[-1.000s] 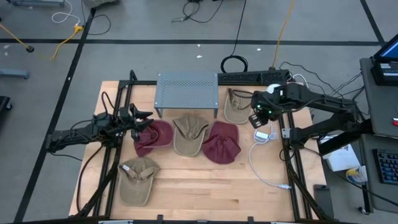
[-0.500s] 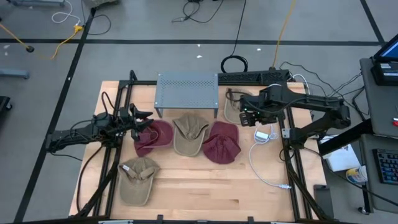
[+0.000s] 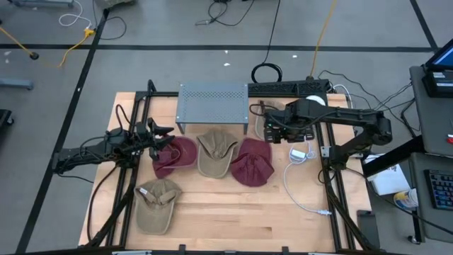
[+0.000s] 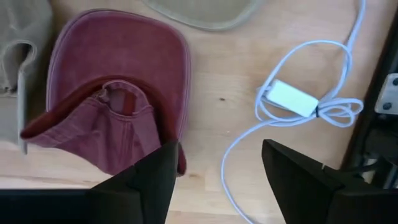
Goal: Pick & Place hat
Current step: Put the dark red cap on the shelf
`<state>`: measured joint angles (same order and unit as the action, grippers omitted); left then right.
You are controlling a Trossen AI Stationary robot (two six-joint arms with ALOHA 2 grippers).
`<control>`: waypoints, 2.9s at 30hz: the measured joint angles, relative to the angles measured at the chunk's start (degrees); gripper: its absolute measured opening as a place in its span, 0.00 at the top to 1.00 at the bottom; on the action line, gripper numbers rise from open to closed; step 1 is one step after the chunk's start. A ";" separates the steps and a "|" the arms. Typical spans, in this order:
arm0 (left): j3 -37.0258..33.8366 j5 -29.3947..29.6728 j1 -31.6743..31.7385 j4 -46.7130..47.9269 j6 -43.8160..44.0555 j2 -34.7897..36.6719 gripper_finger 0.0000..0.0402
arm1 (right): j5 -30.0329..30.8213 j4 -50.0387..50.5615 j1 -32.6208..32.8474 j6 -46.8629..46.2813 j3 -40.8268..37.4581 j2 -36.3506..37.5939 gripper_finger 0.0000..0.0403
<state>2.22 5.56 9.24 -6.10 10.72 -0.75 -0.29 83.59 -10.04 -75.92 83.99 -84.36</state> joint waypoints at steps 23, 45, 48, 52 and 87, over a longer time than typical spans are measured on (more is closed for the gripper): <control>0.00 -0.02 -0.01 0.01 0.00 -0.01 0.55 | 1.78 -6.58 0.67 0.19 -0.02 -3.79 0.45; 0.02 -0.02 -0.01 -0.01 0.00 -0.01 0.55 | 3.03 -21.88 4.59 -4.44 -13.62 -3.76 0.45; 0.01 -0.02 -0.01 -0.01 0.00 -0.01 0.55 | 3.05 -23.96 4.79 -4.85 -15.58 -3.76 0.45; 0.02 -0.02 0.01 -0.01 0.00 0.01 0.55 | 2.99 -26.95 5.23 -5.91 -18.31 -3.76 0.45; 0.00 -0.02 0.00 -0.01 0.00 0.01 0.55 | 1.77 -46.10 5.70 -8.94 -31.06 -3.76 0.48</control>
<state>2.22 5.54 9.25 -6.11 10.72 -0.74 1.48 37.49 -4.34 -84.86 52.93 -88.12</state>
